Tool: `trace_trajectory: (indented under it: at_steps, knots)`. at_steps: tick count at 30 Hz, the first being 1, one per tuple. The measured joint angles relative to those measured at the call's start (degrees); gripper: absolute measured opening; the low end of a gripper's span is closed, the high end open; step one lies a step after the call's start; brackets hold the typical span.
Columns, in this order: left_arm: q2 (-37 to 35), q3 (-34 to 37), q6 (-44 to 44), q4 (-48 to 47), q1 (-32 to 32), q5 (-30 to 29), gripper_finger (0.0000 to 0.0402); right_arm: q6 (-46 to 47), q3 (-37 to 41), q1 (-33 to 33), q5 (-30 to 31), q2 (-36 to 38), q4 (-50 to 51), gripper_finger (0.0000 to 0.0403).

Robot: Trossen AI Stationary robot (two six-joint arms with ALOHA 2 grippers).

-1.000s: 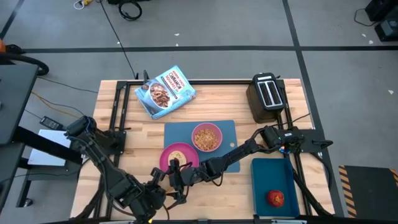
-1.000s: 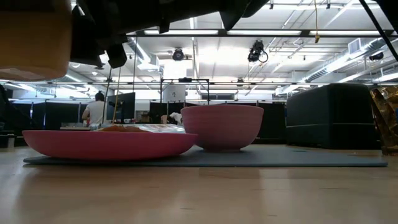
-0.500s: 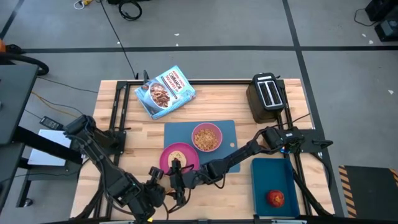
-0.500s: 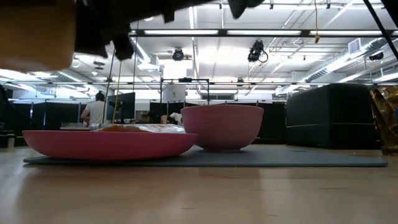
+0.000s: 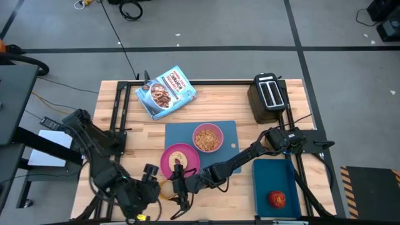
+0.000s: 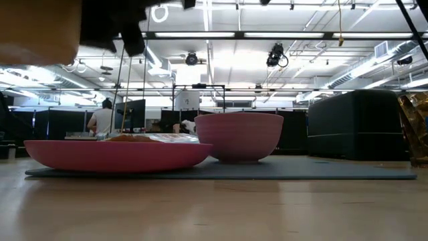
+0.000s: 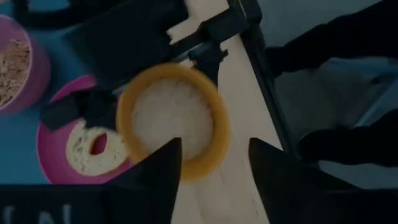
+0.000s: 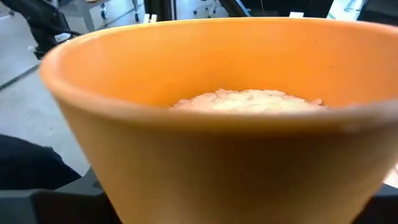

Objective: Arrange a breakfast setting
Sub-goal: Put the orange cup on the top right of the blue placemat

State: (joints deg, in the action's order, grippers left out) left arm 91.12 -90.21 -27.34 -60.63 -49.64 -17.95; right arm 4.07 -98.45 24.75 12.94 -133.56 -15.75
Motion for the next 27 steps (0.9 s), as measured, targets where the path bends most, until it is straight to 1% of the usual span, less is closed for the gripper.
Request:
trace_trajectory:
  at_steps: [3, 7, 9, 11, 14, 17, 21, 24, 27]
  knots:
    - [-2.9, 0.0, -2.1, -0.9, -2.1, -2.8, 0.0206, -1.1, 0.0, 0.7, 1.6, 2.8, 3.6, 0.0317]
    - [-6.6, 0.0, -3.4, -0.6, -7.2, -10.4, 0.0202, -1.5, 1.3, 1.3, 6.4, 8.3, 11.1, 0.0316]
    - [-7.5, 0.0, -3.9, -0.5, -9.9, -14.9, 0.0197, -1.5, 4.1, 1.6, 9.4, 11.6, 13.2, 0.0316]
    - [-7.7, 0.0, -4.5, -0.6, -12.4, -18.5, 0.0194, -0.8, 8.4, 1.6, 12.0, 15.7, 13.0, 0.0316]
    - [-7.6, 0.1, -5.3, -0.5, -14.8, -22.0, 0.0193, 1.7, 16.5, 1.4, 17.5, 22.7, 10.6, 0.0316]
    - [-7.6, 0.9, -6.9, -0.6, -16.0, -24.2, 0.0192, 3.4, 25.6, 1.2, 25.3, 29.2, 7.8, 0.0316]
    - [-7.7, 4.0, -8.6, -0.6, -15.4, -26.8, 0.0192, 6.6, 35.9, -0.2, 35.3, 36.9, 5.9, 0.0316]
    - [-7.8, 7.9, -11.0, 0.4, -13.3, -25.7, 0.0192, 10.8, 42.8, -2.5, 40.7, 40.7, 6.3, 0.0316]
    - [-7.9, 12.1, -11.5, 3.3, -11.4, -24.0, 0.0192, 16.8, 49.4, -5.5, 43.7, 43.3, 6.7, 0.0316]
